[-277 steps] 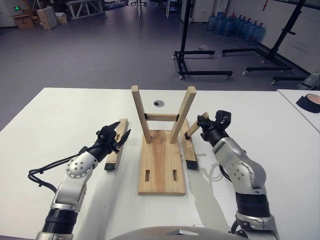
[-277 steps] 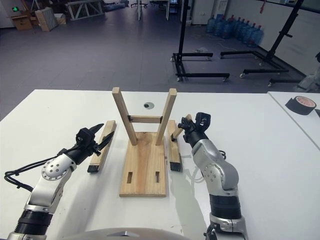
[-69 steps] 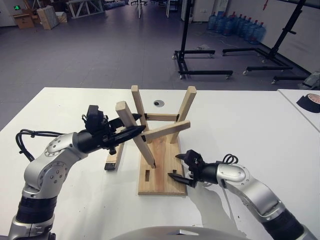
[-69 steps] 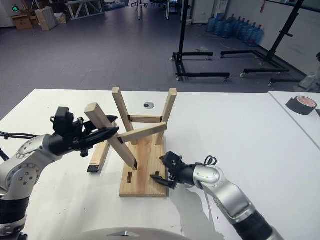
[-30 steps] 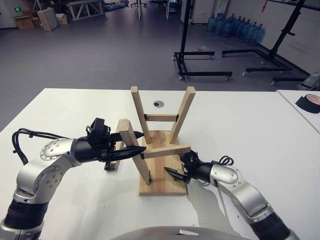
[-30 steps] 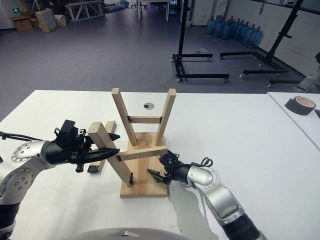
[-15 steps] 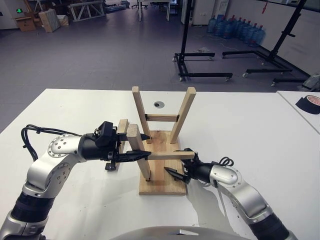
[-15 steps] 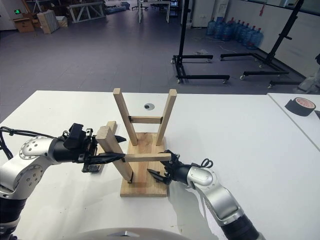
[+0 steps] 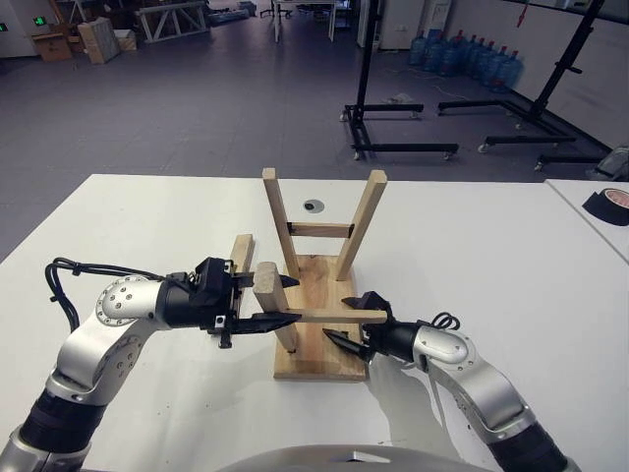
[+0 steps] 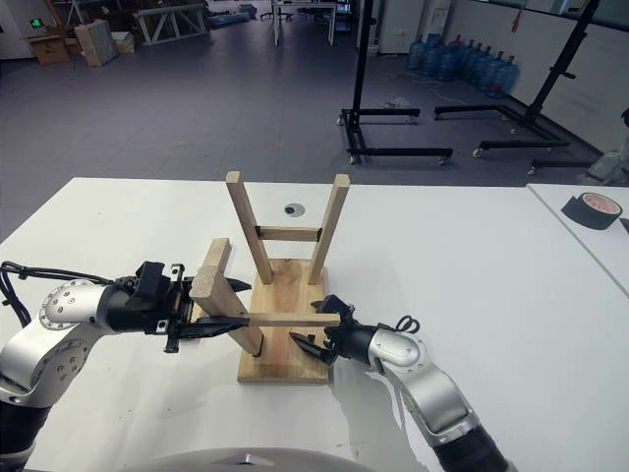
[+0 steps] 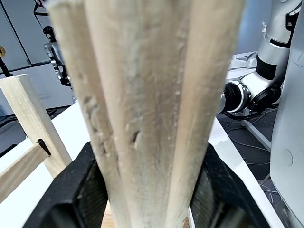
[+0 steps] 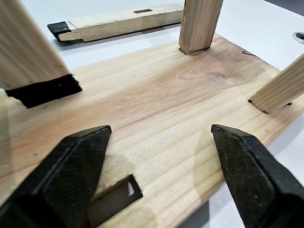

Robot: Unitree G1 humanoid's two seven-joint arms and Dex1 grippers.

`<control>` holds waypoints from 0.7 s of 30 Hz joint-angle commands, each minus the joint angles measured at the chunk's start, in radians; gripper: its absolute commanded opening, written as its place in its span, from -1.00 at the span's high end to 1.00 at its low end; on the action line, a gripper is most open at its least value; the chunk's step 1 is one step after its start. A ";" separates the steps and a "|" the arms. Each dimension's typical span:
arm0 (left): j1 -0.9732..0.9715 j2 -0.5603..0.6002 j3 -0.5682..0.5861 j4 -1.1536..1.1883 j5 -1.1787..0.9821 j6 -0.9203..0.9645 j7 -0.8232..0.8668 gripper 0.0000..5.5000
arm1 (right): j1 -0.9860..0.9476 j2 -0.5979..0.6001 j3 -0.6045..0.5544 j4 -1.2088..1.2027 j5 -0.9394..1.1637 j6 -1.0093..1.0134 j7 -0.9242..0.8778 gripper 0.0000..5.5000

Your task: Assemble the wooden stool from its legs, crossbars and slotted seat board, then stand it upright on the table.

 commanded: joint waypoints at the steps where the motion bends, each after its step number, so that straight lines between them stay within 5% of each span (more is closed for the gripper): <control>1: 0.097 0.052 -0.107 0.110 0.065 0.190 0.013 0.27 | 0.028 -0.019 0.018 0.036 0.001 0.059 0.026 -0.42; 21: 0.075 0.147 -0.358 0.285 0.353 0.108 0.167 0.27 | 0.046 -0.100 -0.218 -0.053 0.115 0.094 0.059 -0.42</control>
